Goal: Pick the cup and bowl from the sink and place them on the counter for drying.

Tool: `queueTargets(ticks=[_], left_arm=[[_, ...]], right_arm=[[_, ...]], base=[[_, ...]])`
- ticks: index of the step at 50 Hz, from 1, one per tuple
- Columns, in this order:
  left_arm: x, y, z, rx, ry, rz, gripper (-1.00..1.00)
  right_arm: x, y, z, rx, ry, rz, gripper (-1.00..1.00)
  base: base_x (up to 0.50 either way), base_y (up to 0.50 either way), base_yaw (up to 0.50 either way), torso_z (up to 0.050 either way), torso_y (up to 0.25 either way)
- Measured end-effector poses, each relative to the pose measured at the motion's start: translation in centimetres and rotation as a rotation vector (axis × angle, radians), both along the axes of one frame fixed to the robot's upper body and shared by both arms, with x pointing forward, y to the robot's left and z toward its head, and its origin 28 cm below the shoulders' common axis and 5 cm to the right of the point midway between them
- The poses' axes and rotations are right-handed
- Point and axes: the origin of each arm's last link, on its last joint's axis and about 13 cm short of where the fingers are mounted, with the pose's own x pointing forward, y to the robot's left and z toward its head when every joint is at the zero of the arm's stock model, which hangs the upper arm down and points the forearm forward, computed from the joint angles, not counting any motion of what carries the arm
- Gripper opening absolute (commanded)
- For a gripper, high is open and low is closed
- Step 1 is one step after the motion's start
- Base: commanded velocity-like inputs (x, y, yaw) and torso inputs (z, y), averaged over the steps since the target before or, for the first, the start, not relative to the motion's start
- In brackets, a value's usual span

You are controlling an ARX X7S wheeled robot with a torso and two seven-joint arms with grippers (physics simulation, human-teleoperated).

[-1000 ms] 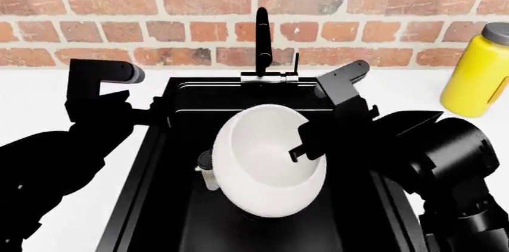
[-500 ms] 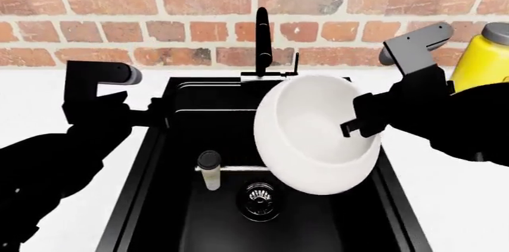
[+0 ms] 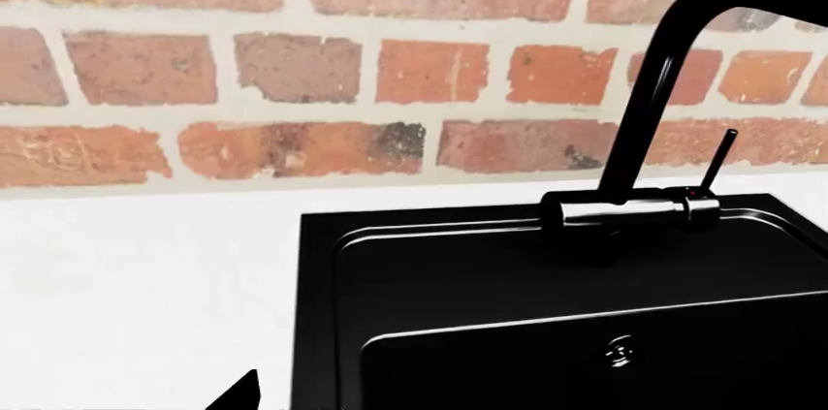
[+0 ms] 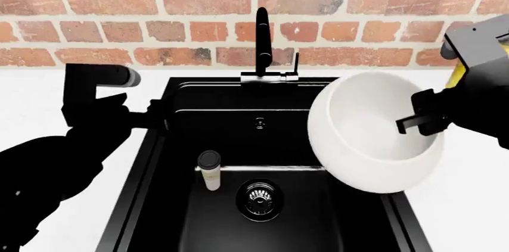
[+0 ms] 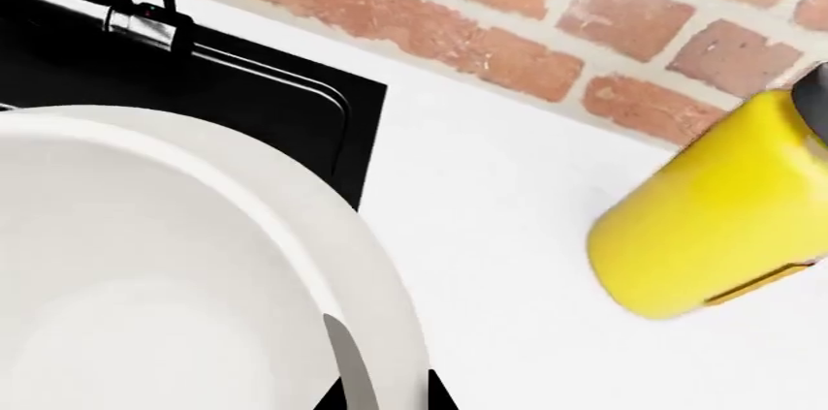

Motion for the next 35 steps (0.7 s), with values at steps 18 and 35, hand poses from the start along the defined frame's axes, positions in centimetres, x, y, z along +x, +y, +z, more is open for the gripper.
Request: queueTargets(ticks=[18, 35], left_arm=[[-0.1, 0.2, -0.3, -0.003, 0.004, 0.004, 1.0], [0.0, 0.1, -0.3, -0.002, 0.004, 0.007, 1.0]], right_arm=[[-0.7, -4.1, 0.0, -0.007, 0.047, -0.221, -1.0], [-0.6, -7.8, 0.0, -0.059, 0.082, -0.418, -1.0]], base=[[0.0, 0.0, 0.0, 0.0, 0.001], [0.0, 0.0, 0.0, 0.0, 0.0]])
